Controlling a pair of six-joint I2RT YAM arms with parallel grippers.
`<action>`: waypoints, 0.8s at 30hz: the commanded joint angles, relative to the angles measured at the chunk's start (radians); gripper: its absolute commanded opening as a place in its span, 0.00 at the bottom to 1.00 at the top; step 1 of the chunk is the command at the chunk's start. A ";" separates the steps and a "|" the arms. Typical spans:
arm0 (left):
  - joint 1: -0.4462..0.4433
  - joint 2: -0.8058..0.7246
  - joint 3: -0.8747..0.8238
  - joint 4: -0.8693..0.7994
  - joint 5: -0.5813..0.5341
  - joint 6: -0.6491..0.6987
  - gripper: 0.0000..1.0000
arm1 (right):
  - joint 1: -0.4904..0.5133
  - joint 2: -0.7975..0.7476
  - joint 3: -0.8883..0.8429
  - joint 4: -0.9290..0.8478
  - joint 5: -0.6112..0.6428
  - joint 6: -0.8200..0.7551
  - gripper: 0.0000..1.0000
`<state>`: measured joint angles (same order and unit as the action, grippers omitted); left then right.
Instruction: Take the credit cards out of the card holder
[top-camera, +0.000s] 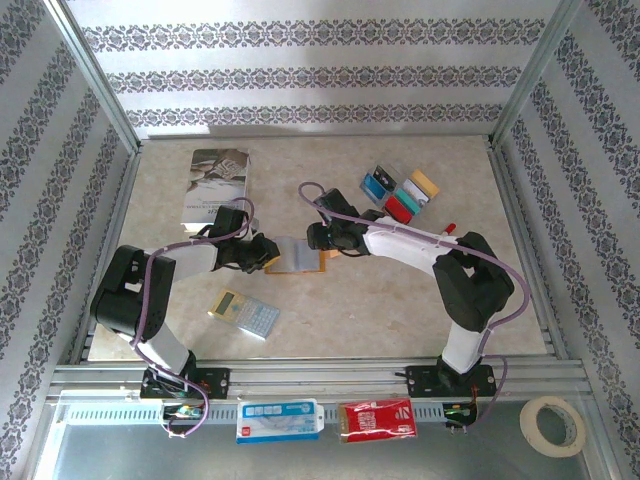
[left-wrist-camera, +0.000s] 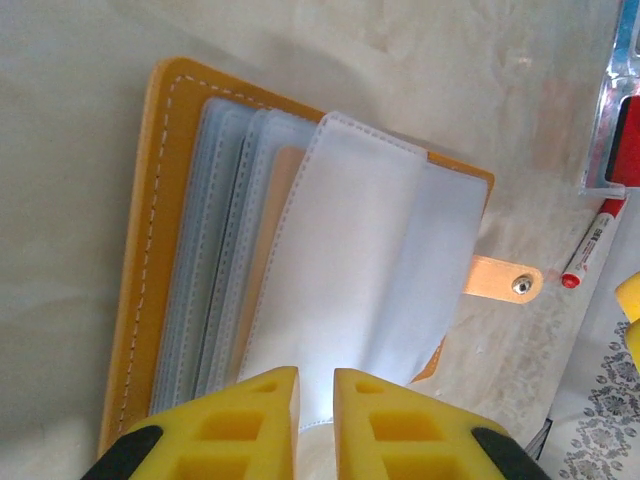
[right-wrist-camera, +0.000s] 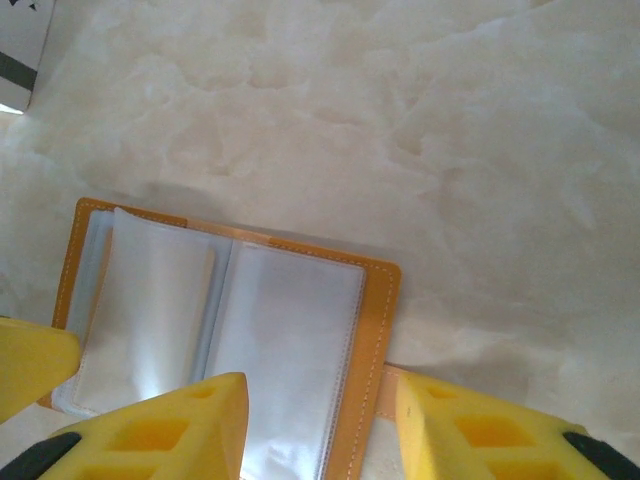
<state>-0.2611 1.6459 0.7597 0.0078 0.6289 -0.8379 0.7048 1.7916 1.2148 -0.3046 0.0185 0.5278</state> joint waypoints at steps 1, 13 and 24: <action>-0.010 0.032 0.003 -0.027 0.009 0.030 0.18 | 0.026 0.051 0.063 -0.025 -0.043 -0.017 0.45; -0.010 0.032 -0.019 -0.025 0.023 0.038 0.18 | 0.076 0.262 0.261 -0.110 -0.115 -0.044 0.47; -0.010 0.024 -0.028 0.008 0.026 0.013 0.19 | 0.066 0.339 0.298 -0.159 -0.114 -0.023 0.44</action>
<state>-0.2611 1.6787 0.7494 0.0158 0.6514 -0.8196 0.7746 2.1056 1.4834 -0.4191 -0.0898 0.5018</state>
